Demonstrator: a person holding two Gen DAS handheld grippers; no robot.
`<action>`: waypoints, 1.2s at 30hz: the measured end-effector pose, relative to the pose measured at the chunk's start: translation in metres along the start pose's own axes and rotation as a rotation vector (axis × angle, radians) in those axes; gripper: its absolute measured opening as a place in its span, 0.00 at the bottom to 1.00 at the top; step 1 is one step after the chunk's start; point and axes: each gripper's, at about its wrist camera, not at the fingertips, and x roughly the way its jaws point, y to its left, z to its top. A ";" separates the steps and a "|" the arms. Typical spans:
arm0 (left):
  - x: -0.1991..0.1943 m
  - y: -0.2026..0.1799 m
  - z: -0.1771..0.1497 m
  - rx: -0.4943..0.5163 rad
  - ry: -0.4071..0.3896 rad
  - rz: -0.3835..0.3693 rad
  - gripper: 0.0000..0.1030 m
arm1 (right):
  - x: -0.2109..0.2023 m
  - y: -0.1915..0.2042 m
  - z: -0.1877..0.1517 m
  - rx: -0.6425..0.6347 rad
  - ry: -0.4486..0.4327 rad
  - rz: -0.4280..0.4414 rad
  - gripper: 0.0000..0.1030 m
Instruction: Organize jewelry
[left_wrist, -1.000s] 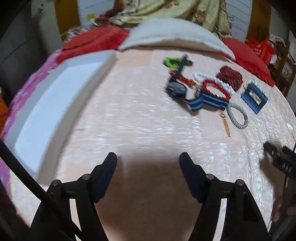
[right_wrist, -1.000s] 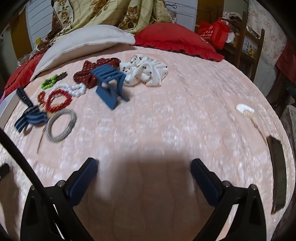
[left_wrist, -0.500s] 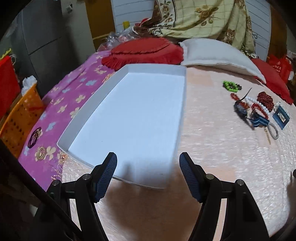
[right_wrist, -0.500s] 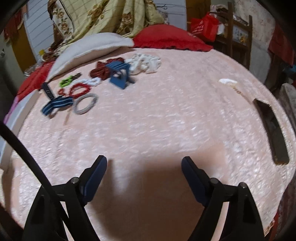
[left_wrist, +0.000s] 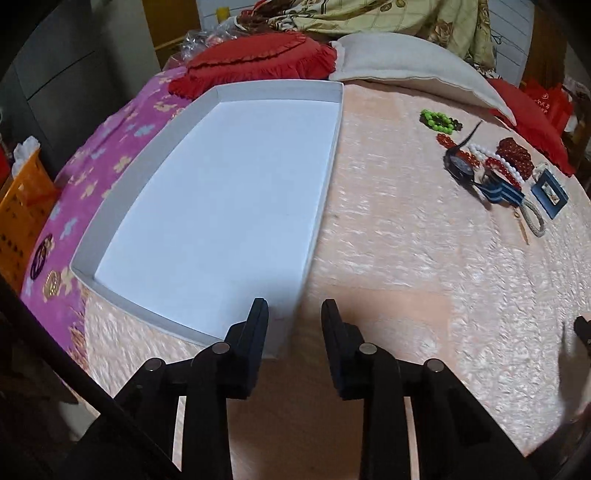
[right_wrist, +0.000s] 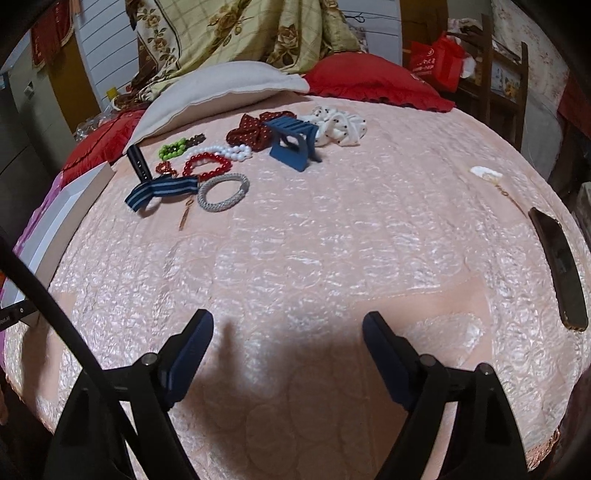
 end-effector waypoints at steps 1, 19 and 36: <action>-0.002 -0.004 -0.002 -0.007 0.006 0.010 0.05 | 0.000 0.000 -0.001 -0.002 -0.001 0.003 0.84; -0.118 -0.013 -0.011 -0.058 -0.425 0.046 0.06 | -0.045 -0.024 -0.011 0.129 -0.186 -0.010 0.84; -0.132 -0.028 -0.023 -0.040 -0.465 0.084 0.27 | -0.041 -0.012 -0.020 0.040 -0.143 -0.053 0.84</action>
